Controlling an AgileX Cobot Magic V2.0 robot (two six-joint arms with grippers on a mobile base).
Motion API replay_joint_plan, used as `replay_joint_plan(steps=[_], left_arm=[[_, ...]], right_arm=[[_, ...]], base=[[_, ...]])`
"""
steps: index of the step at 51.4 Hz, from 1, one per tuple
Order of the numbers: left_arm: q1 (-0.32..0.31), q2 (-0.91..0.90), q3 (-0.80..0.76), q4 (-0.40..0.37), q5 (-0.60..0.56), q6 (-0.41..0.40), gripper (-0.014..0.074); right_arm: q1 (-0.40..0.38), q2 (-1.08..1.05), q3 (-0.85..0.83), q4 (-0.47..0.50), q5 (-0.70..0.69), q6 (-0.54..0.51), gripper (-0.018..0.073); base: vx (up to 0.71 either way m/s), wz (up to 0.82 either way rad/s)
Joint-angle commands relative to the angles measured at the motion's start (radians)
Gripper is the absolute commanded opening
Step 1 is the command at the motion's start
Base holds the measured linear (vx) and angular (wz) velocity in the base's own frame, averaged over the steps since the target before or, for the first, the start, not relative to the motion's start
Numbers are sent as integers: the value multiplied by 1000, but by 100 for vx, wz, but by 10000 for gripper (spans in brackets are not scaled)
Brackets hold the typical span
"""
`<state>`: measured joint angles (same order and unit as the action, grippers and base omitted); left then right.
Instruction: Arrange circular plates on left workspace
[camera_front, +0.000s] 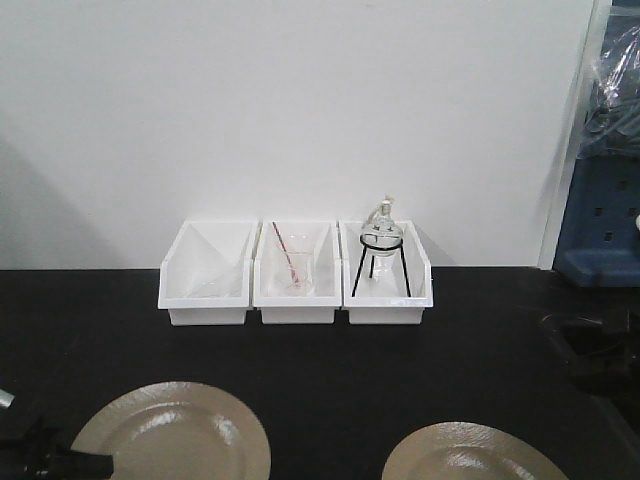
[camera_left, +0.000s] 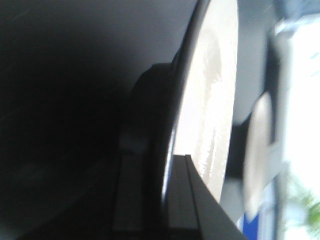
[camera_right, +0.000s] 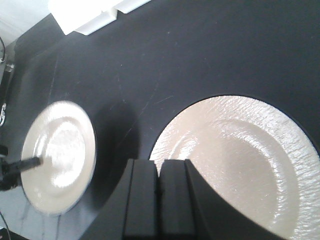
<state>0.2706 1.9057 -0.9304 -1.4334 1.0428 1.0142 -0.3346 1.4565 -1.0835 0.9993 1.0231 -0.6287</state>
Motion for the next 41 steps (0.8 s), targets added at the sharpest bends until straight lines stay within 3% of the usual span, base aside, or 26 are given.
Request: replay_joint_plan(steps=[1, 10, 20, 31, 41], left_arm=[[-58, -50, -64, -158, 46, 13, -3], [-162, -31, -217, -183, -61, -75, -1], [-239, 67, -392, -182, -90, -193, -1], [-306, 175, -492, -172, -121, -257, -1], [-342, 218, -499, -163, -200, -243, 3]], right_arm=[[-3, -36, -31, 54, -3, -13, -3], [-3, -36, -31, 54, -3, -13, -3], [-3, -36, -31, 50, -3, -13, -3], [-3, -36, -31, 50, -3, -13, -3], [-3, -36, -31, 50, -2, -13, -3]], base=[[0, 0], [0, 0], [0, 0], [0, 0], [0, 0]])
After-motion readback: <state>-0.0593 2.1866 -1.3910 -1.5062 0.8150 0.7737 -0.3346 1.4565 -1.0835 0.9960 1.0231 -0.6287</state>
